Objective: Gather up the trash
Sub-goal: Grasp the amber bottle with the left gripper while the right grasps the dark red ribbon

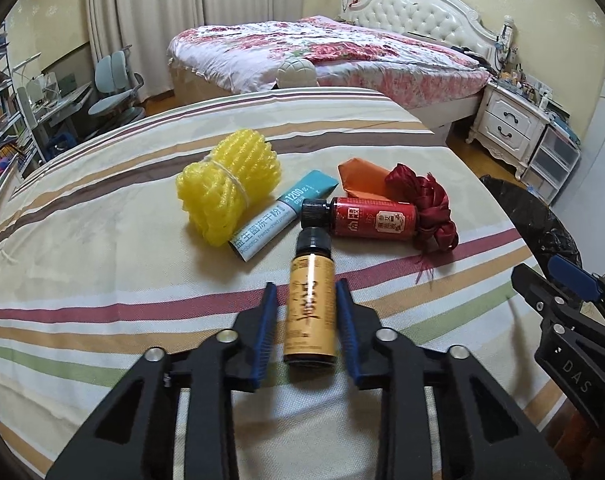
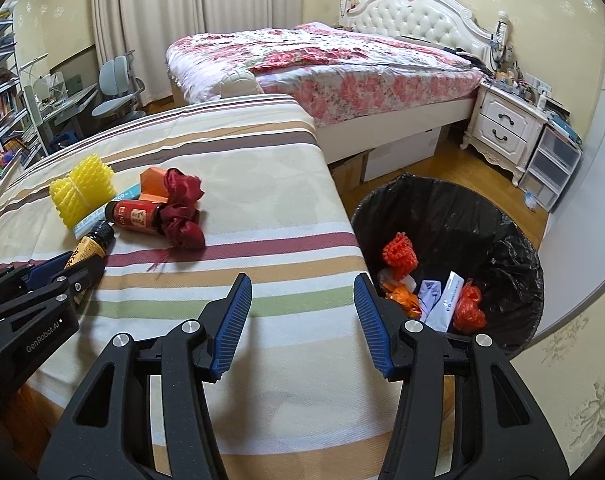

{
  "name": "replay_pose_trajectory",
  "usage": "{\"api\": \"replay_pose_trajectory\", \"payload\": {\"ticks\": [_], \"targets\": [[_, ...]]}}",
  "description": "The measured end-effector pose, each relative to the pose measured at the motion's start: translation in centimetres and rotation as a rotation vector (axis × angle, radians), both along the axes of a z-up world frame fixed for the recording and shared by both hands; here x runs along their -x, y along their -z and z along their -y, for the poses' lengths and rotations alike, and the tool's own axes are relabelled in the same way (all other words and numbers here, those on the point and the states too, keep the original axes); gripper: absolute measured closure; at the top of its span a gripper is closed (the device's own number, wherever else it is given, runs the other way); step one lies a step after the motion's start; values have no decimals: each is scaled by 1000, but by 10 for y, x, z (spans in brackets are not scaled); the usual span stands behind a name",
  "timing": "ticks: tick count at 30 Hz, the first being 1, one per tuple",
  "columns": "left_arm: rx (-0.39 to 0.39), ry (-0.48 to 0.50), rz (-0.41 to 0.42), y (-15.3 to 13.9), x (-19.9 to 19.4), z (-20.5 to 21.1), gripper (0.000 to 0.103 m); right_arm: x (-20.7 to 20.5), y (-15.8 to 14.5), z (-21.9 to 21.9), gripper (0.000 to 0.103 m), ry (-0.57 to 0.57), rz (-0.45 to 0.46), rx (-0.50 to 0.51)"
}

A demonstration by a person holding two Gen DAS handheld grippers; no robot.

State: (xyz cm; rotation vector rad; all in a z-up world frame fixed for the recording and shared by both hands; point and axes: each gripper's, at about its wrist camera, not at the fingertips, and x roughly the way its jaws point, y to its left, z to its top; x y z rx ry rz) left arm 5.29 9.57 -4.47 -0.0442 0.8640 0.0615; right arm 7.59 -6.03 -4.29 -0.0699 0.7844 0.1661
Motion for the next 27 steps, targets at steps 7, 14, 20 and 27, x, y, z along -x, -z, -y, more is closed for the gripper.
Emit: {"api": "replay_pose_trajectory", "payload": {"ticks": [7, 14, 20, 27], "targets": [[13, 5, 4, 0, 11, -9, 78, -2, -3, -19, 51, -49, 4, 0], [5, -50, 13, -3, 21, -33, 78, -14, -3, -44, 51, -104, -5, 11], [-5, -126, 12, -3, 22, -63, 78, -29, -4, -58, 51, -123, -27, -1], [-24, -202, 23, -5, 19, -91, 78, -34, 1, -70, 71, -148, -54, 16]]}}
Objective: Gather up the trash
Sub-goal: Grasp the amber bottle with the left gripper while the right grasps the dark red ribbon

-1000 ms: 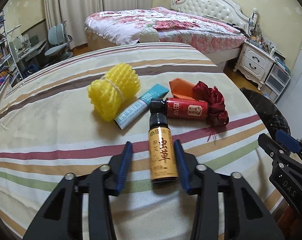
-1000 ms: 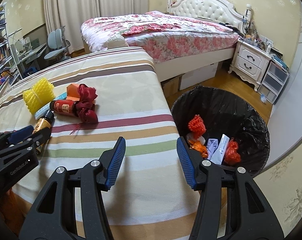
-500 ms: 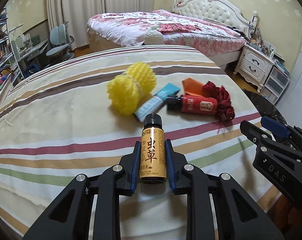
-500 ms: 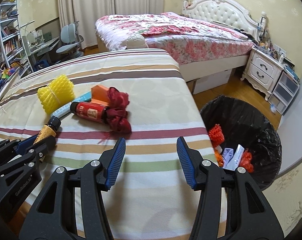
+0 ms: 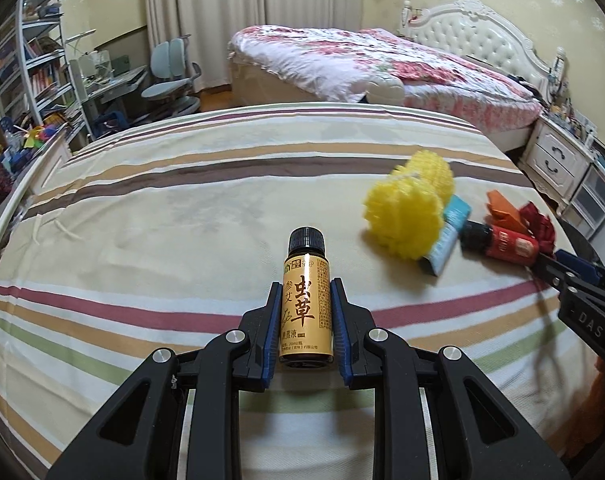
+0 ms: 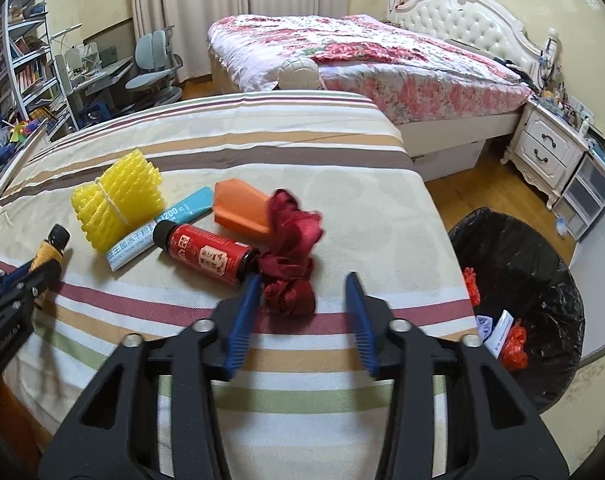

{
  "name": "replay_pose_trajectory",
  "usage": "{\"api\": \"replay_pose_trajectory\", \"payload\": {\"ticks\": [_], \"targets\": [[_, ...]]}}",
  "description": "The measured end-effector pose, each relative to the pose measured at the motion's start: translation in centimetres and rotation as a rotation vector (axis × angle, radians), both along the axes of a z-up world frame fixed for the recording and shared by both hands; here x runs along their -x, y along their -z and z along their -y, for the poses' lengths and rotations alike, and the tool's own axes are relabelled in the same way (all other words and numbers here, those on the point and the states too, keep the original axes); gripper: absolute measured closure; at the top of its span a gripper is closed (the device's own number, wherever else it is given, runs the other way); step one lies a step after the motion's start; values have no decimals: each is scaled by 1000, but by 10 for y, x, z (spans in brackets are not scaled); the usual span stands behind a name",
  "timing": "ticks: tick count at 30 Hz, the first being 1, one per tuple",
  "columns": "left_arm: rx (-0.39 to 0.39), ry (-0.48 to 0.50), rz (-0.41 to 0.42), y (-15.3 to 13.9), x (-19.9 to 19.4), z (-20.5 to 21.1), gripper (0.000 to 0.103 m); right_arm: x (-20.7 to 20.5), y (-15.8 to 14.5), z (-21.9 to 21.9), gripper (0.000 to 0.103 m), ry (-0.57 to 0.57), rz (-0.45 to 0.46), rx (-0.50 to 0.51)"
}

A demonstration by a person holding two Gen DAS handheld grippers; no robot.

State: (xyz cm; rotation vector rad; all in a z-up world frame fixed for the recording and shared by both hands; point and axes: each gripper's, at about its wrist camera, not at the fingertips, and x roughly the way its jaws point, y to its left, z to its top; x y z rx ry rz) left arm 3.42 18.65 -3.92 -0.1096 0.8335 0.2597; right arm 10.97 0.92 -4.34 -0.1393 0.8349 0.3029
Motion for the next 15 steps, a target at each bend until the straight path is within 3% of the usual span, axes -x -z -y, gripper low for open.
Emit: {"api": "replay_pose_trajectory", "payload": {"ticks": [2, 15], "targets": [[8, -9, -2, 1, 1, -5, 78, 2, 1, -1, 80, -7, -3, 4], [21, -13, -4, 4, 0, -9, 78, 31, 1, 18, 80, 1, -20, -9]]}}
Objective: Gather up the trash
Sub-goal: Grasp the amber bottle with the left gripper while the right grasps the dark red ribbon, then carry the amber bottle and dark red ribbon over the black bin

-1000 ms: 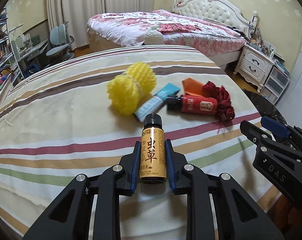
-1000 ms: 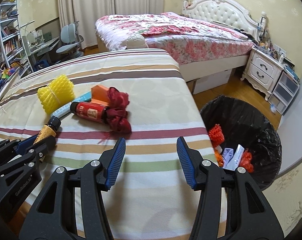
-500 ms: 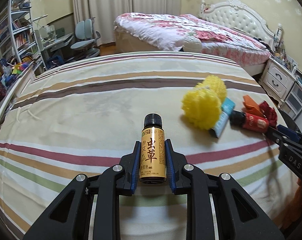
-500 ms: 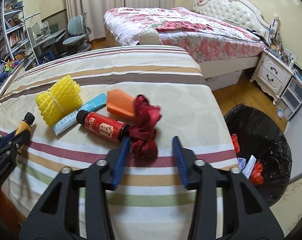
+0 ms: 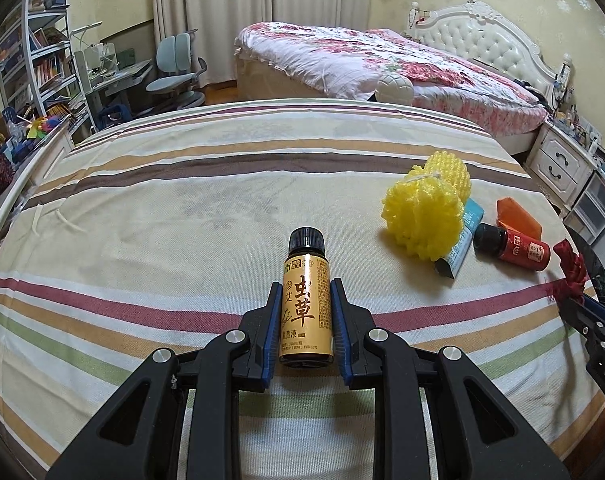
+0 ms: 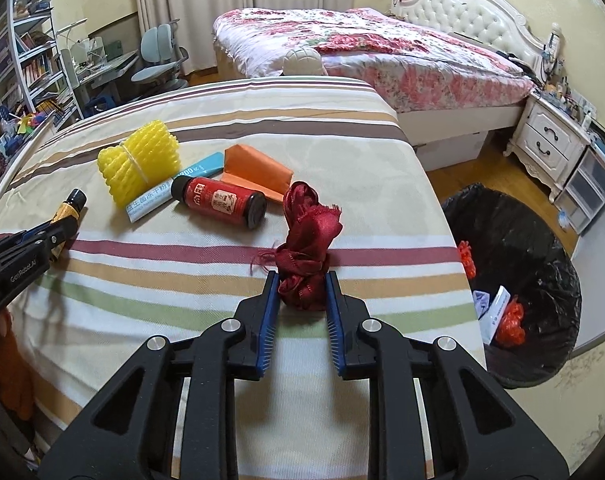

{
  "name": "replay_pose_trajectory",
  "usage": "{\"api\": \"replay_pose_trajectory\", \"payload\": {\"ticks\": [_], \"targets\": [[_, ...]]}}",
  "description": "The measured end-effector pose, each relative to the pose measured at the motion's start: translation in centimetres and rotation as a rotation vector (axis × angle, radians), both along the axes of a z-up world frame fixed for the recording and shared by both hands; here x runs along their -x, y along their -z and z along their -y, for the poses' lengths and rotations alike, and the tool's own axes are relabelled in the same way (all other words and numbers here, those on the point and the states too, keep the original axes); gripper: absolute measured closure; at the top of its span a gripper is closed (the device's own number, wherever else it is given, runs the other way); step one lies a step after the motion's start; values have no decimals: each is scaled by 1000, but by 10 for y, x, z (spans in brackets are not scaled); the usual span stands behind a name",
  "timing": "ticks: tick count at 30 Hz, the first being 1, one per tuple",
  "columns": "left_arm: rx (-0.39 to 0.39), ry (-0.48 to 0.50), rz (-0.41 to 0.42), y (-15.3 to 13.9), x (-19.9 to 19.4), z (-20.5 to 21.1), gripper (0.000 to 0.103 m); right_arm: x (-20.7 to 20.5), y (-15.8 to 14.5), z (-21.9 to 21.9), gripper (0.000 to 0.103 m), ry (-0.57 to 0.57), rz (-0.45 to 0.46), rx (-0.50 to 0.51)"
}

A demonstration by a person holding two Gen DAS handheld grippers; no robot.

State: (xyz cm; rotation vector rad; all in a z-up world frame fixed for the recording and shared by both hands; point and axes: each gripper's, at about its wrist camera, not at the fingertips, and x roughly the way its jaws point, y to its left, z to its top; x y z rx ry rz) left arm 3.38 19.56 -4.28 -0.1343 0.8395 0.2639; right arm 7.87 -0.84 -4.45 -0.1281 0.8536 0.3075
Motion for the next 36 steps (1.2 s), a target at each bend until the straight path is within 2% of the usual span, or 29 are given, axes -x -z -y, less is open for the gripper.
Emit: {"api": "replay_pose_trajectory", "payload": {"ticks": [3, 4, 5, 11, 18, 19, 21, 23, 36], "targets": [[2, -4, 1, 0, 0, -2, 78, -2, -1, 3, 69, 11, 6, -8], [3, -5, 2, 0, 0, -2, 78, -2, -3, 4, 60, 15, 10, -15], [5, -7, 2, 1, 1, -3, 78, -2, -4, 4, 56, 17, 15, -22], [8, -8, 3, 1, 1, -4, 78, -8, -10, 6, 55, 36, 39, -29], [11, -8, 5, 1, 1, -5, 78, -19, -7, 5, 56, 45, 27, -23], [12, -8, 5, 1, 1, -5, 78, -19, -6, 5, 59, 42, 25, -20], [14, -8, 6, 0, 1, -6, 78, -19, -3, 2, 73, 32, 14, -15], [13, -8, 6, 0, 1, -6, 78, -19, -1, 0, 76, 21, 6, -5], [28, 1, 25, -5, 3, -1, 78, -10, -8, 12, 80, 36, 29, -24]]}}
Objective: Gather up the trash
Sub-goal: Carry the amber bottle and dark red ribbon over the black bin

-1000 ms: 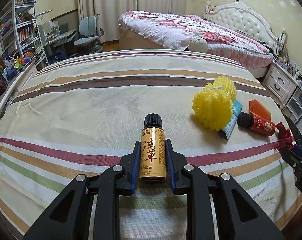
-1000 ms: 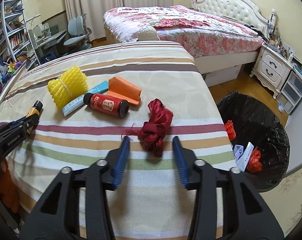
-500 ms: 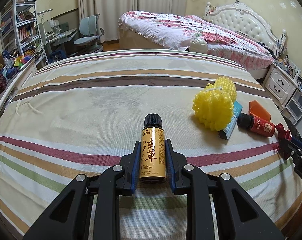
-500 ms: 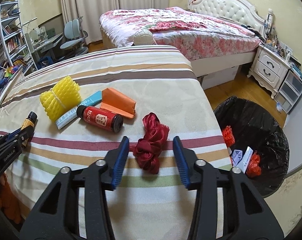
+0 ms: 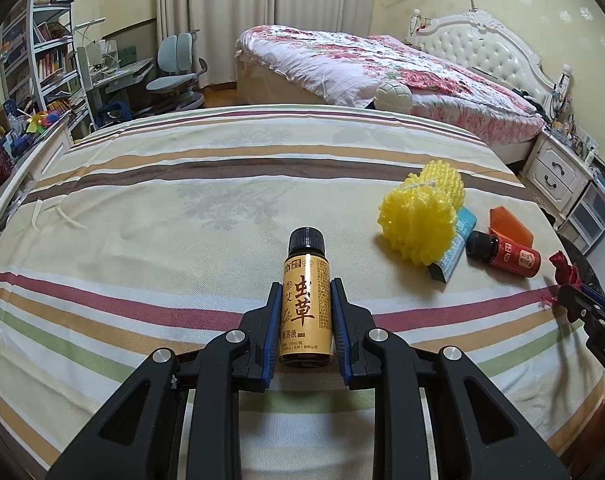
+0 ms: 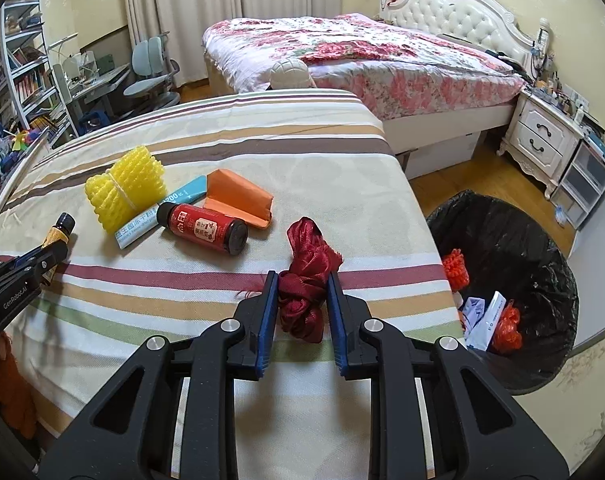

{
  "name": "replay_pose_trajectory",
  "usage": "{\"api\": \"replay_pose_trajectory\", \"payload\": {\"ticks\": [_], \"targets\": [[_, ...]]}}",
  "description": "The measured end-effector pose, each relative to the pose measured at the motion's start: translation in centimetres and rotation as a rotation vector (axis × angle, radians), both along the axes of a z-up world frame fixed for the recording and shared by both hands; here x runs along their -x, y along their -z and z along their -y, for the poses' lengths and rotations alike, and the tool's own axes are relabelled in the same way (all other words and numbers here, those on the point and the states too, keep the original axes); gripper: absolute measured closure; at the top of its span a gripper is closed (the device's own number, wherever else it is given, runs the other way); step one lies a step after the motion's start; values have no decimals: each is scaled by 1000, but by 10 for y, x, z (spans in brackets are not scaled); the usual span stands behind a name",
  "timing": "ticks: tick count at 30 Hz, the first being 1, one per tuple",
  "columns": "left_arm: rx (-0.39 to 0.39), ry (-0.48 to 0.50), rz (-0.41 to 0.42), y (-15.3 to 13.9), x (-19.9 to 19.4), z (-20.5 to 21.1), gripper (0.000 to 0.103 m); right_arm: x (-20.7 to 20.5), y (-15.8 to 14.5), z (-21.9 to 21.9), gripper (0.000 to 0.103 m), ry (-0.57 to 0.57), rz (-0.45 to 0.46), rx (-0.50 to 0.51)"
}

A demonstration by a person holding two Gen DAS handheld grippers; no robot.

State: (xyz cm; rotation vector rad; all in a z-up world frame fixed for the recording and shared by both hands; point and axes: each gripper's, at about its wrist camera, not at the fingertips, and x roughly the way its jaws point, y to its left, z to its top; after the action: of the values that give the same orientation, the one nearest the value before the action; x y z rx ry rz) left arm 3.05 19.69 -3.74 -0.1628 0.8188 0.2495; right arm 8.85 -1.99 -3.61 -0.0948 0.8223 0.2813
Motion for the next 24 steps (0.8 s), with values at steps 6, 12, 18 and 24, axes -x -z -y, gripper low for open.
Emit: {"api": "replay_pose_trajectory", "payload": {"ticks": [6, 12, 18, 24], "targets": [[16, 36, 22, -8, 5, 15, 78, 5, -8, 15, 80, 28, 22, -8], [8, 70, 51, -21, 5, 34, 78, 8, -12, 35, 80, 64, 33, -19], [6, 116, 69, -28, 2, 58, 78, 10, -16, 53, 80, 96, 51, -21], [0, 189, 85, -35, -6, 93, 78, 10, -20, 73, 80, 137, 70, -23]]}}
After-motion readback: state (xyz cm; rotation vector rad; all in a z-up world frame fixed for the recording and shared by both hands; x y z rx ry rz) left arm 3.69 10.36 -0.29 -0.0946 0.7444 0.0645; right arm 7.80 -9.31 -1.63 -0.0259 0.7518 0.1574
